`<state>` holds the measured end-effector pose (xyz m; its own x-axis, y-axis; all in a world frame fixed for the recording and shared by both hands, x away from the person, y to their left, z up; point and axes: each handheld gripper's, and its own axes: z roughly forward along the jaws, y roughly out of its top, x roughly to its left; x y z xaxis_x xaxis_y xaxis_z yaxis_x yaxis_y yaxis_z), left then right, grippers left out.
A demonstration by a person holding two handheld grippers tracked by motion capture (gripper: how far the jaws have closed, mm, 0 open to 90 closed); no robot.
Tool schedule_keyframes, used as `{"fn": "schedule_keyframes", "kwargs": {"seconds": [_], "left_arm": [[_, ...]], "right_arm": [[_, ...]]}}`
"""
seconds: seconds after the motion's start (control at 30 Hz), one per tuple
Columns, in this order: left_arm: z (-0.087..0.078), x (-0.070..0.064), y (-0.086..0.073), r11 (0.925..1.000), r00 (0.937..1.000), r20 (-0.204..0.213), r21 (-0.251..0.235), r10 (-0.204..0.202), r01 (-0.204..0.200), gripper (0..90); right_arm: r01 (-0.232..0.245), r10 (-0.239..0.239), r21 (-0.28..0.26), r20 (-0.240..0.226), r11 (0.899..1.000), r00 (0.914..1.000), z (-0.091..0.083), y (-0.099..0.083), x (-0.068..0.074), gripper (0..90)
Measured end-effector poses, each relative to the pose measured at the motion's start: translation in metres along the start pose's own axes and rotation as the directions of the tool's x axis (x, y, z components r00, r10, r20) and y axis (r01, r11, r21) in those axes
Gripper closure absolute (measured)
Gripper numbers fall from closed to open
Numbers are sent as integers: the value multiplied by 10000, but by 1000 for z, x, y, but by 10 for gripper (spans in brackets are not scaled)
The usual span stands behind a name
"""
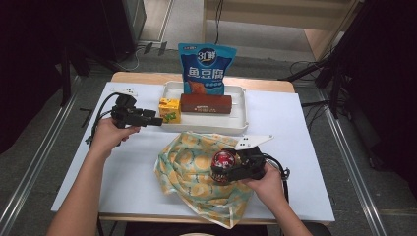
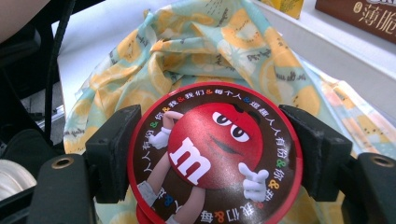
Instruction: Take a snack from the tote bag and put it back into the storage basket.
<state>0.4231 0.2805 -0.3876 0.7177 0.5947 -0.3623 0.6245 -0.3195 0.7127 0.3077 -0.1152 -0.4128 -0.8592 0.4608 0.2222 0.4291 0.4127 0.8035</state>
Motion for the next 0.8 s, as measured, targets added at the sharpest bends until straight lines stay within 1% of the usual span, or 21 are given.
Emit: {"fn": "schedule_keyframes", "kwargs": {"seconds": [0.13, 0.23, 0.3, 0.37, 0.63, 0.67, 0.8], "left_arm": [[-1, 0, -1, 10000, 10000, -6, 36, 11, -11, 358], [-1, 0, -2, 10000, 10000, 11, 53, 6, -6, 358], [-1, 0, -2, 10000, 10000, 15, 73, 11, -11, 358], [-1, 0, -2, 10000, 10000, -2, 73, 11, -11, 358], [-1, 0, -3, 10000, 10000, 11, 69, 8, -8, 358], [-1, 0, -3, 10000, 10000, 3, 65, 6, -6, 358], [-1, 0, -3, 10000, 10000, 5, 91, -17, 17, 358]], "right_arm": [[28, -28, -43, -32, 10000, 10000, -1, 4, -2, 265], [-48, 48, -7, -37, 10000, 10000, -3, 7, -4, 265], [33, -33, -13, -57, 10000, 10000, -3, 9, -5, 265], [3, -3, -4, -61, 10000, 10000, -3, 12, -6, 265], [27, -26, 98, -142, 9999, 9999, 1, 17, -7, 265], [-40, 42, 131, -139, 9999, 9999, 1, 18, -7, 265], [10, -8, 135, -143, 9999, 9999, 1, 20, -7, 265]]}}
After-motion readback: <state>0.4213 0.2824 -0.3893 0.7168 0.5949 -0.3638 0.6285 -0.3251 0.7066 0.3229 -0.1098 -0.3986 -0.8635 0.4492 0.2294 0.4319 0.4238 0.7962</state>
